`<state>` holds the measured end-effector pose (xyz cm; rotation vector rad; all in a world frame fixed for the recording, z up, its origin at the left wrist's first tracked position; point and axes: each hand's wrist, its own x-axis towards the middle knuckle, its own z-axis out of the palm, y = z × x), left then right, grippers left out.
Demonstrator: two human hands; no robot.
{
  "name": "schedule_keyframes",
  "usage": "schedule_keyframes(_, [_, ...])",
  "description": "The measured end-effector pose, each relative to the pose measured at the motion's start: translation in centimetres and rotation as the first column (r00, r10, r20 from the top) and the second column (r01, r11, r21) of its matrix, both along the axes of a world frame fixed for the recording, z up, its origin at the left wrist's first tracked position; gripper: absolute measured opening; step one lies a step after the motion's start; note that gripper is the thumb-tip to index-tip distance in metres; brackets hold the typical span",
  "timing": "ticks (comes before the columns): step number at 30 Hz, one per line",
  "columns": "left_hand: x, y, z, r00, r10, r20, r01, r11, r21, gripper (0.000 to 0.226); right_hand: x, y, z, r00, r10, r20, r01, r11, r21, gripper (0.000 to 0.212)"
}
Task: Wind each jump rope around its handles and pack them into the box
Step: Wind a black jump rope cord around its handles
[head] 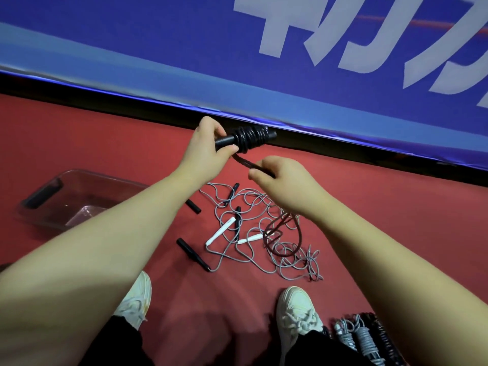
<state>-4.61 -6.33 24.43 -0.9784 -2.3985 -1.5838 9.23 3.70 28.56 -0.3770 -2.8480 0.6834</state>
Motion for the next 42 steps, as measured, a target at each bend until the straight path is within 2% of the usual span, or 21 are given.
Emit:
schedule_keyframes(3, [1.0, 0.1, 0.0, 0.996, -0.084, 0.003, 0.083, 0.985, -0.152, 0.029, 0.1, 0.0, 0.9, 1.0, 0.005, -0.018, -0.003, 0.995, 0.098, 0.011])
schedule_keyframes(7, [2.3, 0.0, 0.4, 0.96, -0.265, 0.09, 0.279, 0.928, -0.245, 0.026, 0.3, 1.2, 2.2, 0.997, -0.03, -0.077, 0.055, 0.936, 0.348, 0.022])
schedule_keyframes(9, [2.9, -0.1, 0.8, 0.937, -0.324, 0.129, 0.346, 0.908, -0.235, 0.028, 0.7, 2.1, 2.8, 0.992, -0.023, -0.125, 0.073, 0.909, 0.41, 0.023])
schedule_keyframes(12, [3.5, -0.2, 1.3, 0.904, -0.362, 0.229, 0.392, 0.914, -0.105, 0.025, 1.2, 3.3, 3.5, 0.99, 0.023, -0.139, 0.039, 0.904, 0.425, 0.022])
schedule_keyframes(16, [4.0, -0.2, 1.7, 0.779, -0.467, 0.418, 0.445, 0.882, 0.158, 0.025, 1.7, 4.7, 4.3, 0.995, 0.039, -0.096, -0.013, 0.965, 0.261, 0.024])
schedule_keyframes(19, [4.7, 0.0, 2.1, 0.682, -0.513, 0.521, 0.442, 0.857, 0.265, 0.021, 2.1, 5.4, 4.8, 0.999, 0.018, -0.035, -0.015, 0.996, 0.083, 0.02])
schedule_keyframes(22, [4.9, -0.2, 2.9, 0.625, -0.539, 0.565, 0.403, 0.842, 0.358, 0.017, 2.4, 6.1, 4.9, 1.0, 0.014, -0.006, -0.015, 0.998, -0.062, 0.015])
schedule_keyframes(25, [4.7, -0.5, 3.3, 0.598, -0.564, 0.569, 0.42, 0.825, 0.377, 0.016, 2.7, 6.7, 4.5, 0.999, 0.039, -0.01, -0.04, 0.985, -0.167, 0.015])
schedule_keyframes(30, [5.0, -0.6, 3.0, 0.605, -0.598, 0.526, 0.559, 0.789, 0.254, 0.018, 2.7, 6.9, 4.5, 0.981, 0.179, 0.073, -0.171, 0.979, -0.107, 0.009])
schedule_keyframes(32, [5.2, -0.6, 3.1, 0.542, -0.655, 0.527, 0.593, 0.742, 0.312, 0.019, 2.6, 7.2, 3.9, 0.97, 0.24, 0.029, -0.228, 0.947, -0.226, 0.009])
schedule_keyframes(34, [5.2, -0.6, 3.5, 0.469, -0.705, 0.532, 0.557, 0.704, 0.441, 0.019, 2.4, 7.5, 2.5, 0.962, 0.246, -0.116, -0.272, 0.844, -0.462, 0.007])
schedule_keyframes(35, [5.1, -0.6, 3.6, 0.463, -0.717, 0.522, 0.524, 0.696, 0.491, 0.022, 2.3, 7.6, 1.7, 0.963, 0.203, -0.18, -0.27, 0.784, -0.559, 0.007])
schedule_keyframes(37, [5.0, -0.5, 3.8, 0.51, -0.704, 0.494, 0.468, 0.709, 0.528, 0.028, 2.2, 7.3, 0.1, 0.97, 0.098, -0.224, -0.222, 0.743, -0.632, 0.012])
schedule_keyframes(40, [5.3, -0.1, 3.7, 0.601, -0.638, 0.482, 0.366, 0.756, 0.543, 0.025, 1.8, 6.4, -2.5, 0.969, 0.094, -0.23, -0.21, 0.806, -0.554, 0.012])
schedule_keyframes(41, [5.4, 0.2, 3.7, 0.62, -0.611, 0.492, 0.32, 0.769, 0.553, 0.024, 1.3, 5.9, -3.2, 0.973, 0.064, -0.224, -0.18, 0.815, -0.55, 0.01])
schedule_keyframes(42, [5.4, 0.4, 3.8, 0.631, -0.587, 0.508, 0.259, 0.776, 0.575, 0.023, 0.7, 5.2, -3.8, 0.974, -0.015, -0.228, -0.123, 0.805, -0.58, 0.017])
